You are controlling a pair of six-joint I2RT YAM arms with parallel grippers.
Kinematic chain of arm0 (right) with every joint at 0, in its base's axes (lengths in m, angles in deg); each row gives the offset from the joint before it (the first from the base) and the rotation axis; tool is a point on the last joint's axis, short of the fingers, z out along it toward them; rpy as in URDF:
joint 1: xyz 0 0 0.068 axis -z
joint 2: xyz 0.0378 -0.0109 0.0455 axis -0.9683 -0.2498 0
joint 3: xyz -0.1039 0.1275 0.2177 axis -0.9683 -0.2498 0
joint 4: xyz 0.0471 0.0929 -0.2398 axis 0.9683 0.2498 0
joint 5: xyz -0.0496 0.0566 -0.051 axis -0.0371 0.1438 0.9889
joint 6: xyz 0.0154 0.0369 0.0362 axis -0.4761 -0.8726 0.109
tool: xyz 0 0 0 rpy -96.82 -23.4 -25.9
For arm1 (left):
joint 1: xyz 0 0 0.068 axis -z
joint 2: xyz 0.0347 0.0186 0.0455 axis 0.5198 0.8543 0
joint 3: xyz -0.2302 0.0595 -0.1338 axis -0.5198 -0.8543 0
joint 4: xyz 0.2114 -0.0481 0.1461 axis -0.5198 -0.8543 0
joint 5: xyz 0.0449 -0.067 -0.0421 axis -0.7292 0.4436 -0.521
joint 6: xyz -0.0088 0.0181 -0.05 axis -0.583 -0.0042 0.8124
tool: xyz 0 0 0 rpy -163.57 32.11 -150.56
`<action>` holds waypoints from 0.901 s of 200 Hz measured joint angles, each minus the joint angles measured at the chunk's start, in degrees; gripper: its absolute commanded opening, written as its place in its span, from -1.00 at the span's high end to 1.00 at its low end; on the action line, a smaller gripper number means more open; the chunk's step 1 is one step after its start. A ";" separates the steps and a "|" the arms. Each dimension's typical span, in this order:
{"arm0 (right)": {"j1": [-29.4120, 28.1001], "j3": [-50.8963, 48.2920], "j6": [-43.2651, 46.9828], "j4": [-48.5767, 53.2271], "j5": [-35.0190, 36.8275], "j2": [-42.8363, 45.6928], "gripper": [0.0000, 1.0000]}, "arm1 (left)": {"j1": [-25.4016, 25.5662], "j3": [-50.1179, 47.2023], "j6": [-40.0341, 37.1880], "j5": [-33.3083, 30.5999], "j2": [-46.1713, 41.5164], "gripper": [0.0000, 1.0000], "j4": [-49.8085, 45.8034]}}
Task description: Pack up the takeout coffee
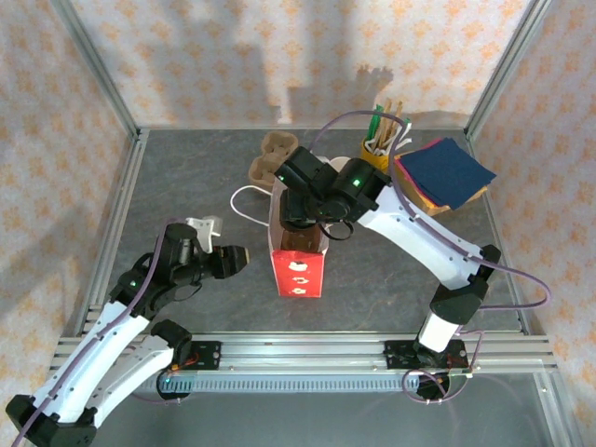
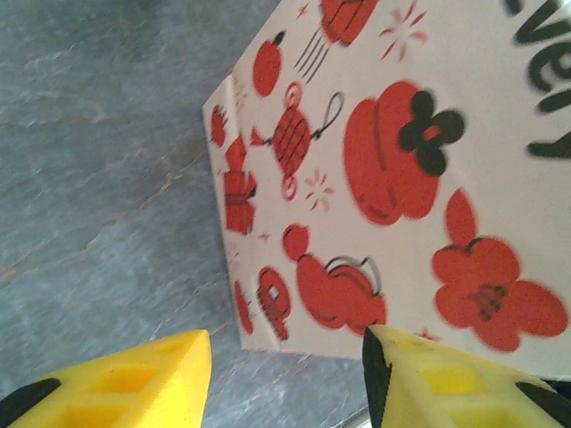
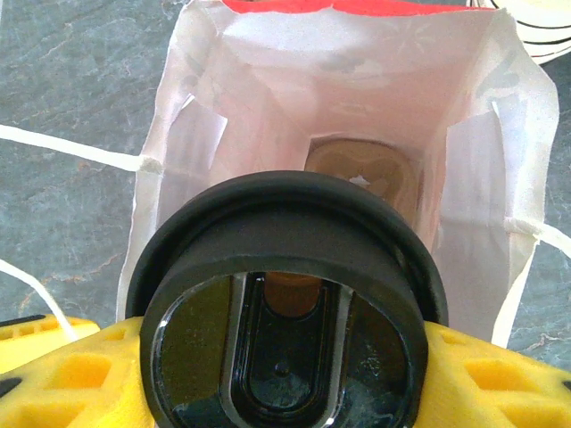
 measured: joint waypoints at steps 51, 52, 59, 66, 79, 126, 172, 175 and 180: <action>0.00 -0.15 -0.42 0.00 -0.02 0.00 -0.02 | 7.85 -3.91 5.22 -1.38 2.86 0.03 9.75; 0.00 -0.17 -0.42 -0.02 -0.02 0.00 -0.02 | 7.87 -3.98 5.25 -1.40 2.89 0.03 9.81; 0.00 -0.20 -0.44 0.00 -0.02 0.00 -0.01 | 8.22 -4.37 5.57 -1.79 3.15 0.04 10.95; 0.00 -0.20 -0.42 -0.02 -0.02 0.00 -0.01 | 8.61 -4.48 5.75 -2.01 3.67 0.04 11.91; 0.00 -0.24 -0.42 0.00 -0.04 0.00 -0.01 | 9.97 -4.48 6.23 -2.54 5.01 0.05 13.81; 0.00 -1.25 -0.37 -0.02 -0.02 0.22 0.03 | 16.33 -6.49 8.15 -5.25 7.21 0.08 22.23; 0.00 -3.13 -0.09 -0.02 -0.02 2.01 0.04 | 22.14 -6.88 8.63 -7.98 12.48 0.08 26.80; 0.00 -3.21 0.09 0.00 -0.04 2.10 0.04 | 22.34 -6.88 8.61 -8.11 12.72 0.08 26.88; 0.00 -3.39 0.20 0.00 -0.04 2.25 0.04 | 22.58 -6.88 8.59 -8.33 12.94 0.07 26.95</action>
